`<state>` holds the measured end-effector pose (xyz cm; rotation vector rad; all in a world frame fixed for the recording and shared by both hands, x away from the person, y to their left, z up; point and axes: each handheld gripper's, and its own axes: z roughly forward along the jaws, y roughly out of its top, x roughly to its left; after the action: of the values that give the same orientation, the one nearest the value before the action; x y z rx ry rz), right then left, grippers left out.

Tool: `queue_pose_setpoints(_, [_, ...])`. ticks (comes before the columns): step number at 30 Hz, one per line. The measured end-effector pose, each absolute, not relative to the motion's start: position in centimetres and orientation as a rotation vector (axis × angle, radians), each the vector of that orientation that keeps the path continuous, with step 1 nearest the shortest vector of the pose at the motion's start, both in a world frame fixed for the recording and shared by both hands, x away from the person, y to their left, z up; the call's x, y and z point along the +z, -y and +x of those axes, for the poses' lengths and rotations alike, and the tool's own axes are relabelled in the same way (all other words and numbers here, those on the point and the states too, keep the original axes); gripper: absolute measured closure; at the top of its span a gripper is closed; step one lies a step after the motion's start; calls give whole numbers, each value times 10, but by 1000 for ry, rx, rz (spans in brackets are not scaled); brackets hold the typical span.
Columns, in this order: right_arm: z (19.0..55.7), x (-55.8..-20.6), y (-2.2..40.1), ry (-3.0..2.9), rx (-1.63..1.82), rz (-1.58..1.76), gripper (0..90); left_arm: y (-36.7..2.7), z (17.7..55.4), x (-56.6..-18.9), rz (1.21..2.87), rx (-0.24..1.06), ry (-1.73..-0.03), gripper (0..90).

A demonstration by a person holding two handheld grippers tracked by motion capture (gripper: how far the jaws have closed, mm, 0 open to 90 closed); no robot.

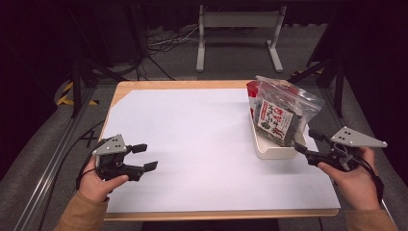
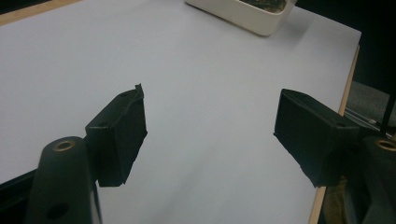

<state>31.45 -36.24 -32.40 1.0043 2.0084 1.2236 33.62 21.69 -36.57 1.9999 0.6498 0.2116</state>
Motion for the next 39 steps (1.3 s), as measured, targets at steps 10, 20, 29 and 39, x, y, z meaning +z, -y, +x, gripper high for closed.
queue_pose_setpoints(10, [305,-335,350,-2061,1336,885,321,-211,330,-369,2010,189,-608,236])
queue_pose_setpoints(20, [308,-363,332,-2123,1423,833,317,-211,331,-377,2012,160,-605,230])
queue_pose_setpoints(29, [313,-381,317,-2196,1424,793,307,-215,337,-387,1982,131,-607,226])
queue_pose_setpoints(39, [316,-389,311,-2219,1383,807,305,-218,340,-389,1976,153,-631,226])
